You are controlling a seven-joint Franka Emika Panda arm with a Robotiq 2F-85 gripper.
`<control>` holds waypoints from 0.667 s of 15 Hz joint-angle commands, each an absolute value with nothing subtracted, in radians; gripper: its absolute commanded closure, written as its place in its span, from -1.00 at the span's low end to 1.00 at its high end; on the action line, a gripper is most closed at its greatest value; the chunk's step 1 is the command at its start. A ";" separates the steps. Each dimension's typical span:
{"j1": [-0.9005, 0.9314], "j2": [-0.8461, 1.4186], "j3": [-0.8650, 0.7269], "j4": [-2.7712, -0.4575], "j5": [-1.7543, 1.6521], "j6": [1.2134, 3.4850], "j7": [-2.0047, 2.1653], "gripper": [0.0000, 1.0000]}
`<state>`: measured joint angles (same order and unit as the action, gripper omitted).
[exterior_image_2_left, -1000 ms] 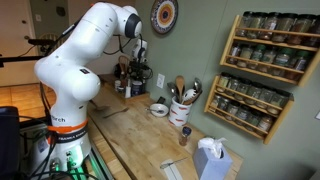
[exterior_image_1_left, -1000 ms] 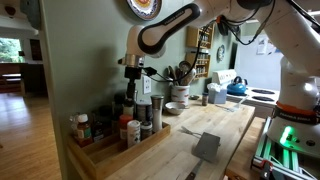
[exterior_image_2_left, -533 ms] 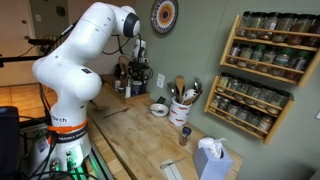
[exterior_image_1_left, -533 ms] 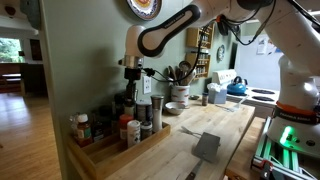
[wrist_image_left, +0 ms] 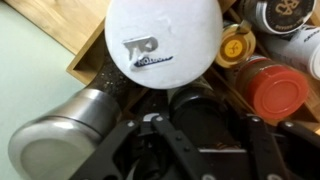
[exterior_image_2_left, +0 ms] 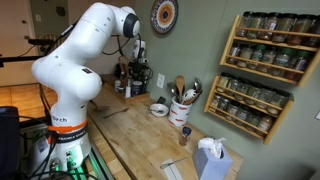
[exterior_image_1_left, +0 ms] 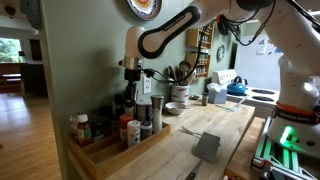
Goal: Put the bottle in the box
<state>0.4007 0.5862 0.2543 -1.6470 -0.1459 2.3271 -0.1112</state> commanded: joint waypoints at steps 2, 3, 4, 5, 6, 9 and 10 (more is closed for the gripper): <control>0.415 0.601 0.245 -1.629 -0.154 2.366 -0.075 0.39; 0.417 0.603 0.242 -1.628 -0.156 2.369 -0.069 0.39; 0.418 0.604 0.241 -1.627 -0.157 2.366 -0.066 0.39; 0.418 0.604 0.241 -1.629 -0.157 2.368 -0.065 0.39; 0.417 0.605 0.242 -1.629 -0.156 2.367 -0.068 0.39; 0.415 0.605 0.245 -1.630 -0.154 2.369 -0.071 -0.65; 0.417 0.603 0.245 -1.630 -0.155 2.366 -0.071 -0.66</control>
<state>0.4028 0.5964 0.2542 -1.6456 -0.1459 2.3611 -0.0883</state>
